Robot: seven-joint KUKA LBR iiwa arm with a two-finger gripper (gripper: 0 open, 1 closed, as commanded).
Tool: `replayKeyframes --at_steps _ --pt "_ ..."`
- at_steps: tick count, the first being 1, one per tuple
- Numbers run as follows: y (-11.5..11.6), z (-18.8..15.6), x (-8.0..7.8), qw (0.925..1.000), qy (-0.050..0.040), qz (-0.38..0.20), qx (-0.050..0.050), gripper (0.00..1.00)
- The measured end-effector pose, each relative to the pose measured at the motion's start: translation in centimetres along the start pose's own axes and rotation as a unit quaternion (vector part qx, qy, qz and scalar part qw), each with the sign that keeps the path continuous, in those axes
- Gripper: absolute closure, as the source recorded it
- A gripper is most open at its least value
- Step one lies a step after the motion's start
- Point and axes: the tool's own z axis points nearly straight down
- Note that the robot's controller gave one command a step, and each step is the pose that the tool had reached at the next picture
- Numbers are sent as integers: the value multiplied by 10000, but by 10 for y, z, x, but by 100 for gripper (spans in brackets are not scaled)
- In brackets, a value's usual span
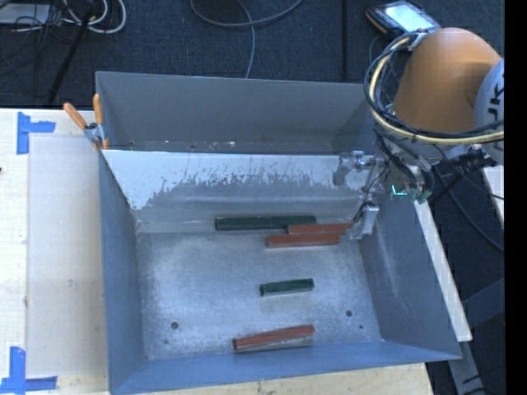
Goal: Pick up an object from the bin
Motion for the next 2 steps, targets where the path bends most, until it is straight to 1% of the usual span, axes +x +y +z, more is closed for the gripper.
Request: replayKeyframes --at_steps 1,2 --pt "0 -5 -1 10000 -42 -8 4 0" --pt "30 80 23 9998 -53 177 -2 0"
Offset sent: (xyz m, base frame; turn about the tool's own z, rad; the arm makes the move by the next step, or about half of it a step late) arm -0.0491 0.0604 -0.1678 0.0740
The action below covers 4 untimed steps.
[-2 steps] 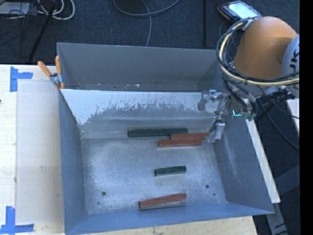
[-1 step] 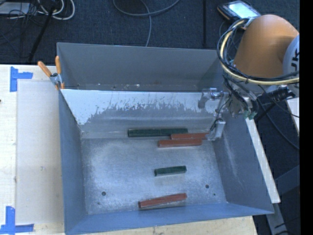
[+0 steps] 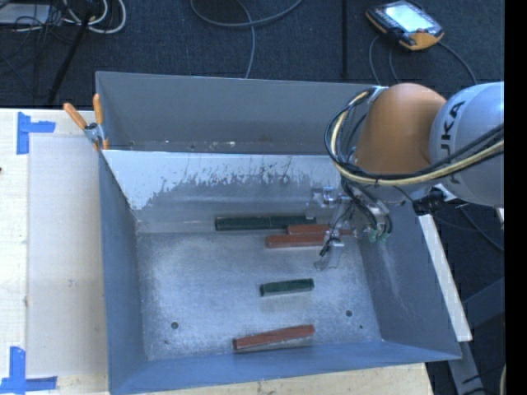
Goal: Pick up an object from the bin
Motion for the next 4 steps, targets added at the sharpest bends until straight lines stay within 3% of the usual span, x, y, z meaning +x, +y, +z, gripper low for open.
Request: replayKeyframes --at_steps 1,2,3,4 --pt "19 12 21 9999 42 -141 5 0" --pt "22 36 42 9999 18 150 1 0" --pt "21 89 36 9999 17 -158 4 0" --pt "31 88 57 9983 22 589 6 100"
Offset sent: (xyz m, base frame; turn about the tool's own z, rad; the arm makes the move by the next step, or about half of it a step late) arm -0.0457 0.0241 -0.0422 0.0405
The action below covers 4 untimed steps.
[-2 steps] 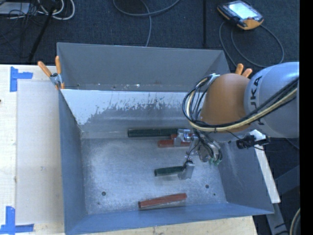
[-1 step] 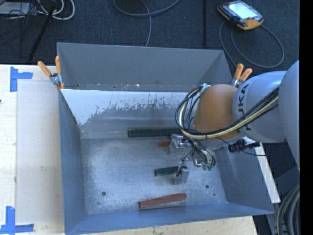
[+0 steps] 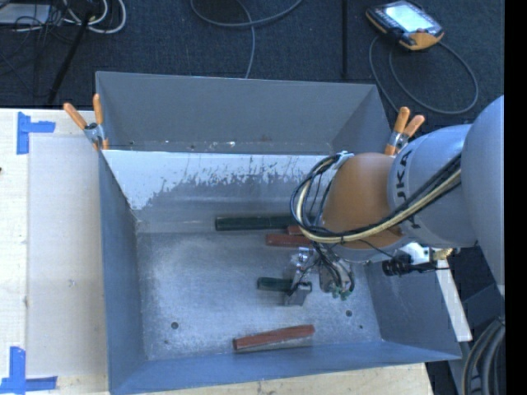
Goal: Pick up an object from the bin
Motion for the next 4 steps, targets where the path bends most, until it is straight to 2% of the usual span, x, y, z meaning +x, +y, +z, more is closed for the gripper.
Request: replayKeyframes --at_steps 2,3,4 --pt "0 -5 1 10000 22 -4 2 100" --pt "0 -26 3 10000 44 -5 4 100" --pt "0 -45 1 10000 1 -9 -4 100"
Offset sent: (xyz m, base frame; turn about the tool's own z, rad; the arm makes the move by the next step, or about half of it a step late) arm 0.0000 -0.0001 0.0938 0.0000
